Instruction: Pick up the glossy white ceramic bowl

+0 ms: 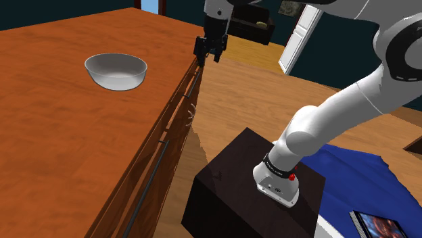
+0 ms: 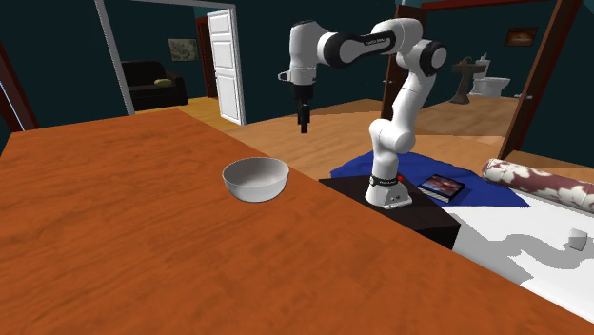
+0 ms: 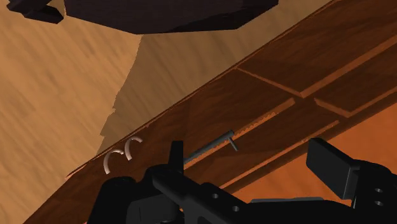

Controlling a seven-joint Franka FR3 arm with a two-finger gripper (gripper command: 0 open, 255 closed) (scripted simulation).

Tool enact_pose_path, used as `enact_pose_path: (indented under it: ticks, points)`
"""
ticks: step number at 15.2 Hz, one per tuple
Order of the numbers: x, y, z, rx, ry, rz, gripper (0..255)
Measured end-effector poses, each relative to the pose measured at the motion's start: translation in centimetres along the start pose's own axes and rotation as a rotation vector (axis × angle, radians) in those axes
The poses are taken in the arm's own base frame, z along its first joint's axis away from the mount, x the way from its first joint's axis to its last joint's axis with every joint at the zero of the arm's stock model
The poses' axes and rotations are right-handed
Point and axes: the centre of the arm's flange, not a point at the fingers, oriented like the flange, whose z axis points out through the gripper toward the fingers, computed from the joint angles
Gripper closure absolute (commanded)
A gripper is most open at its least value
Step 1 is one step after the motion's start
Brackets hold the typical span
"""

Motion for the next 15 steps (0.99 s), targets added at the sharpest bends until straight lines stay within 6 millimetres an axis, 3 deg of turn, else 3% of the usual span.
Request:
enact_pose_path:
  ticks: [15]
  points:
    - [12.4,-14.5,-2.3,0.030,0.017,0.082,0]
